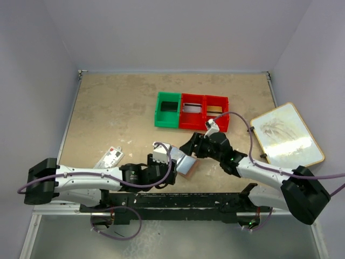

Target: Take the credit cards out of the card holder

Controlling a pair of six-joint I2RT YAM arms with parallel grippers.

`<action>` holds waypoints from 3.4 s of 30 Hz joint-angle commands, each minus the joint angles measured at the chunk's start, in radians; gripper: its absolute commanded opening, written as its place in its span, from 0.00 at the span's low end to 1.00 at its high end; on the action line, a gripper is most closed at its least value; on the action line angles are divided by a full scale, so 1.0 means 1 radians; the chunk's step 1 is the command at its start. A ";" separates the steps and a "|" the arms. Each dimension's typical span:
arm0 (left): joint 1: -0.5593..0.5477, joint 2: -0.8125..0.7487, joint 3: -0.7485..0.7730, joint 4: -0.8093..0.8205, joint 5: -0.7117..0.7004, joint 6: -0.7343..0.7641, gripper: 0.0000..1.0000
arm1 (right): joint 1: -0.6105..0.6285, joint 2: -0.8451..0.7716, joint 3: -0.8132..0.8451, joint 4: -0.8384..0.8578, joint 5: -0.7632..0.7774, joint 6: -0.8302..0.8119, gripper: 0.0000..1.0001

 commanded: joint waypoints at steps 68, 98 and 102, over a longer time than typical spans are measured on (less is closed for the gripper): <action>0.522 0.243 0.206 0.086 0.478 0.404 0.49 | 0.174 0.253 -0.259 0.506 0.071 0.415 0.46; 0.437 0.438 0.222 -0.002 0.352 0.440 0.16 | 0.164 0.429 -0.285 0.776 0.074 0.500 0.20; 0.434 0.431 0.220 -0.004 0.343 0.436 0.15 | 0.163 0.441 -0.299 0.815 0.064 0.501 0.10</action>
